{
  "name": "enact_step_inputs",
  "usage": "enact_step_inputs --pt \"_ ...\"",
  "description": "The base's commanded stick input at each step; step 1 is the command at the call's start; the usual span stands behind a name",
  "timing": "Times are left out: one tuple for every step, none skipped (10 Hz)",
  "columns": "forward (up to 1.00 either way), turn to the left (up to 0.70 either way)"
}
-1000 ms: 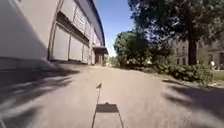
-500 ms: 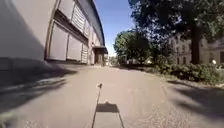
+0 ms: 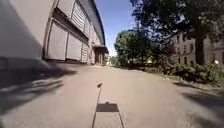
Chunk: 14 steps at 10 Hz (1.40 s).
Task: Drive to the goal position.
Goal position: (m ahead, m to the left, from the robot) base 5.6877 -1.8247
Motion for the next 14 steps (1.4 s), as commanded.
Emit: enact_step_inputs --pt "0.7 0.0" --pt "0.7 0.0" --pt "0.7 0.0" --pt "0.7 0.0" --pt "0.7 0.0" --pt "0.7 0.0" --pt "0.7 0.0" --pt "0.7 0.0" --pt "0.7 0.0" --pt "0.7 0.0" --pt "0.7 0.0" --pt "0.7 0.0" --pt "0.7 0.0" --pt "0.7 0.0"
